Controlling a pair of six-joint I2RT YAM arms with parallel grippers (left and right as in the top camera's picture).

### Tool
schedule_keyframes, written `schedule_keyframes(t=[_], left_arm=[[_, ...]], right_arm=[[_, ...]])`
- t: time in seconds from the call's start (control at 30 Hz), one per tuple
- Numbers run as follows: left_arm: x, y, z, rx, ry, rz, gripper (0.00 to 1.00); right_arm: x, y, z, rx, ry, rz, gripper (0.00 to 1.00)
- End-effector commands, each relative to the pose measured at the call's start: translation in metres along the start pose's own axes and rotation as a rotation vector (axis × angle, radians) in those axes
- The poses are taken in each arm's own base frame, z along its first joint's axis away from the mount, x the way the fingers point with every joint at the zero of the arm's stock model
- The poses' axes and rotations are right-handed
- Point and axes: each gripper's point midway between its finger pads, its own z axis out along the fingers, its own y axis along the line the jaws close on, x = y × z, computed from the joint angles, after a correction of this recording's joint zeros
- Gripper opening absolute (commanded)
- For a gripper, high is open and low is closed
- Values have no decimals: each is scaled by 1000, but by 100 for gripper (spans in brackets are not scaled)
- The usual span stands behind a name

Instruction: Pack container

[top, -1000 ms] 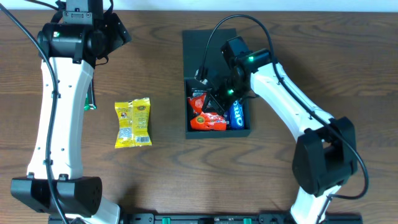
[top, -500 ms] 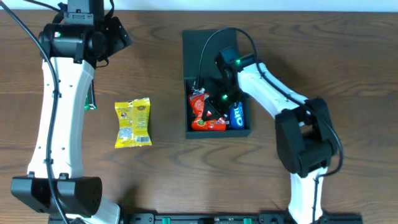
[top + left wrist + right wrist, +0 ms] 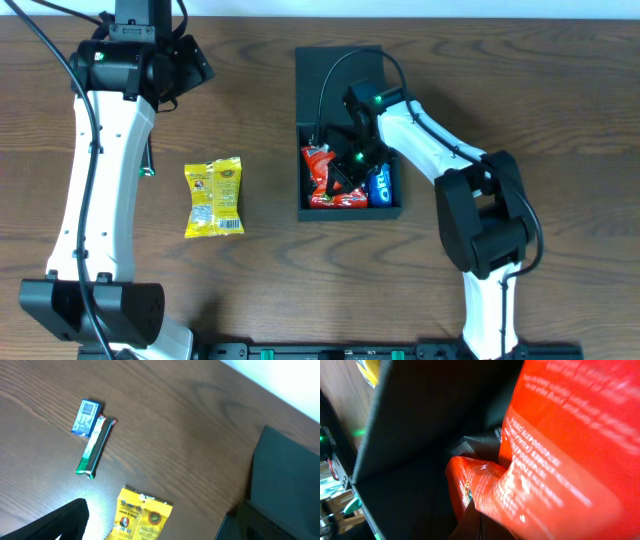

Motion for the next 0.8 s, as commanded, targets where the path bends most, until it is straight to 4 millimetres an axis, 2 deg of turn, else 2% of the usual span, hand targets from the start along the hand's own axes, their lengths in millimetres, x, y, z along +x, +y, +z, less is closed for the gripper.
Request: schedule_keyframes(t=[0.0, 0.1, 0.27, 0.43, 0.77], left_arm=[[0, 1, 5, -7, 4, 20, 95], [-1, 0, 5, -4, -2, 19, 95], [-1, 0, 6, -5, -1, 19, 95], [-1, 0, 6, -4, 0, 19, 95], [-1, 0, 6, -5, 0, 19, 96]], right_arm=[[-21, 19, -38, 57, -99, -121, 1], [-25, 24, -52, 74, -135, -164, 1], [-24, 14, -49, 78, -141, -151, 1], [-18, -9, -36, 150, -100, -116, 1], [-8, -38, 3, 139, -24, -36, 1]])
